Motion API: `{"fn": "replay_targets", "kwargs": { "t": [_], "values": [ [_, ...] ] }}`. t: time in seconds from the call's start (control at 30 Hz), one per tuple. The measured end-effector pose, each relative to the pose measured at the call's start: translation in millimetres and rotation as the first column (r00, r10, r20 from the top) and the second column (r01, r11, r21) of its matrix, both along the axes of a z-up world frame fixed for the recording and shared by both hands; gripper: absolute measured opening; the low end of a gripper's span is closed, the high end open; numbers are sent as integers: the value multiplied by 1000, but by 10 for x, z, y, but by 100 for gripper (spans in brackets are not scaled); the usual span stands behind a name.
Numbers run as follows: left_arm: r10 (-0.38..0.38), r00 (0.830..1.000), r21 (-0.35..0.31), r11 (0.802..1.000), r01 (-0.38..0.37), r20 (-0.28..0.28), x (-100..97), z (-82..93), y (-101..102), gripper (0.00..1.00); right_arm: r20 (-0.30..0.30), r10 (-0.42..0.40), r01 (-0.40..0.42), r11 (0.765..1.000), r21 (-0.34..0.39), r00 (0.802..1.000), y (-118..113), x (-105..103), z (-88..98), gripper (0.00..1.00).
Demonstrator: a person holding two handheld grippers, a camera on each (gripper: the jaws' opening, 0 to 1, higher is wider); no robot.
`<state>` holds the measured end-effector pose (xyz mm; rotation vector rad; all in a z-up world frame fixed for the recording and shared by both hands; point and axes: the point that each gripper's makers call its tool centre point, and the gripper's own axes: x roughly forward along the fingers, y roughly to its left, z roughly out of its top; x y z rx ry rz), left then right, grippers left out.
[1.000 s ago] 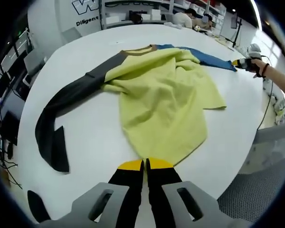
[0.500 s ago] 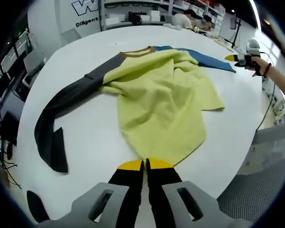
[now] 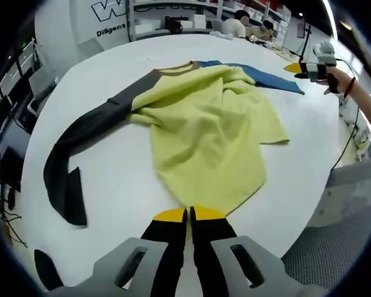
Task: Fold the garment on the visible template until the final outline fits inside the template.
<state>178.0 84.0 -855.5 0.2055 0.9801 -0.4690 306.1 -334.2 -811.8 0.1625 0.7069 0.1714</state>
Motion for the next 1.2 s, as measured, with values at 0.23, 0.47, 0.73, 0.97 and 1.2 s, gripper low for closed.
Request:
{"fn": "replay_targets", "kwargs": {
  "t": [0.23,0.47,0.73,0.97,1.2],
  "values": [
    [-2,1000,-2,1000,2,-1,-25,-6,-13,2,18,92,-93,995,23,996,441,-57,79,99],
    [-7,1000,-2,1000,7,5,-35,-7,-18,2,36,185,-187,981,54,982,878,-144,167,99],
    [-12,1000,-4,1000,12,9,-44,-9,-34,2,21,293,-294,954,66,956,1365,-318,186,99],
    [-10,1000,-12,1000,10,15,-45,-4,-35,2,-11,370,-367,925,102,929,1801,-558,51,99],
    [-7,1000,-25,1000,7,20,-47,8,-34,2,-23,435,-430,896,110,900,2128,-765,-18,98]
  ]
}}
